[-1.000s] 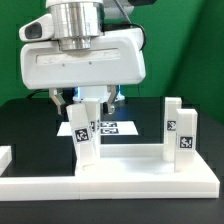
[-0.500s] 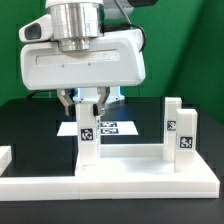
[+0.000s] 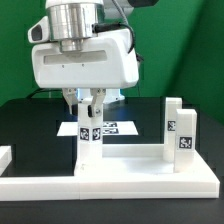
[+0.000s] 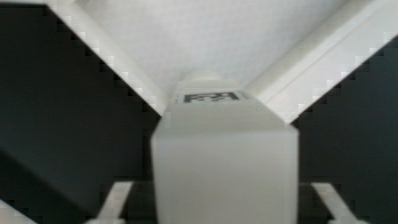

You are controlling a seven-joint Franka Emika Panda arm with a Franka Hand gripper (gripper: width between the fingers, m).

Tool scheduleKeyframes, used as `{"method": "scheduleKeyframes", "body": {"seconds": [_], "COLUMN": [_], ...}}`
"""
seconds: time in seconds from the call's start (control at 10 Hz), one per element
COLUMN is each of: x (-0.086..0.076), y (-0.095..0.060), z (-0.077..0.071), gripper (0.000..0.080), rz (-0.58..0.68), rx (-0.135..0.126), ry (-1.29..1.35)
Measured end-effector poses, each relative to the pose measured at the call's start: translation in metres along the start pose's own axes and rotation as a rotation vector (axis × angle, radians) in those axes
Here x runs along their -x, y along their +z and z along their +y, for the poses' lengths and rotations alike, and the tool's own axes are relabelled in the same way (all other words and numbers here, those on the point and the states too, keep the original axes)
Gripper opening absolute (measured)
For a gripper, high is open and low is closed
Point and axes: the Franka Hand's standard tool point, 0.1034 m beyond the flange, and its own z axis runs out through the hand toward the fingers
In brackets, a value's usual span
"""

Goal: Assemble desk

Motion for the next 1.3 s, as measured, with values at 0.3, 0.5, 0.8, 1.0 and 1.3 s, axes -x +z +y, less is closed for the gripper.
{"method": "scheduleKeyframes", "body": {"seconds": [0.3,0.5,0.8,1.0,1.3], "x": [-0.009,-0.01,-0.005,-0.001,0.003], "y": [0.002,0.003,0.004,0.004,0.005], "z": [0.0,0.004,-0.002,-0.007,-0.009], "gripper": [0.0288,0.029,0.0291,0.0511,0.064], "rz": [-0.024,-0.088,-0.088,-0.053,-0.041], "rx": [-0.001,-0.038,-0.031,-0.013,-0.003], "ry": [0.5,0.853,0.989,0.787,0.497]}}
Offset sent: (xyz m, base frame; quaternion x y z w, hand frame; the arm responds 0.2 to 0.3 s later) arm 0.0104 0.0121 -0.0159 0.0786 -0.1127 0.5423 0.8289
